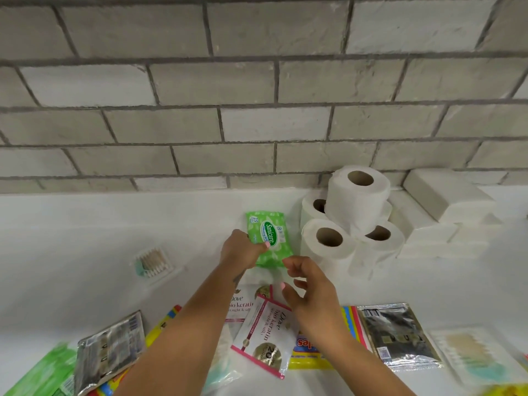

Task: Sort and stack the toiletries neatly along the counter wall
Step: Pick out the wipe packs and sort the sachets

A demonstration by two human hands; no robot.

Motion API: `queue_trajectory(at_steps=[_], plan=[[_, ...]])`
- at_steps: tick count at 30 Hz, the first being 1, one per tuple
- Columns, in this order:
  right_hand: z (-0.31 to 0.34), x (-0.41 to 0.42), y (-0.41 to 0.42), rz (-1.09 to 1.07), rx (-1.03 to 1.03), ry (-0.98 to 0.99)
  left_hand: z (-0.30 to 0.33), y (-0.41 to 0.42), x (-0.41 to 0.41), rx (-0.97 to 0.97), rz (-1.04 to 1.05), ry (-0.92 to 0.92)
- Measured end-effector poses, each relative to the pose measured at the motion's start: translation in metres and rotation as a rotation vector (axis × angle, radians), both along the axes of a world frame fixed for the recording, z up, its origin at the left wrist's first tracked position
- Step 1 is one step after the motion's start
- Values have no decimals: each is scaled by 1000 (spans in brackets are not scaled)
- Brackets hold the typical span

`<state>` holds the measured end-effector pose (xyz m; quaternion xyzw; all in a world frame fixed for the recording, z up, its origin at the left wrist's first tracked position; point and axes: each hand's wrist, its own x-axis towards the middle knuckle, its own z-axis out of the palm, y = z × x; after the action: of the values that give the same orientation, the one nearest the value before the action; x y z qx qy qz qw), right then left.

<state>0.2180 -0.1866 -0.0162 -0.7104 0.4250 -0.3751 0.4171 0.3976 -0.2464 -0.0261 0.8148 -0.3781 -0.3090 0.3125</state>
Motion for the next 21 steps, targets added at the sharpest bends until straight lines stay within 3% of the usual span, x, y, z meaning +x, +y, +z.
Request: queue_trajectory(at_steps=[4,11,15,21], plan=[[-2,1,1,9,23,11,0,6,-1,48,-14,-170],[2,-6,8,-21,4,9,2,9,-8,49,-35,-192],[7,-17,14,-50,-4,-19,8,15,-20,37,42,-314],[16,-42,24,-120,-74,-13,25,33,-43,-137,89,-428]])
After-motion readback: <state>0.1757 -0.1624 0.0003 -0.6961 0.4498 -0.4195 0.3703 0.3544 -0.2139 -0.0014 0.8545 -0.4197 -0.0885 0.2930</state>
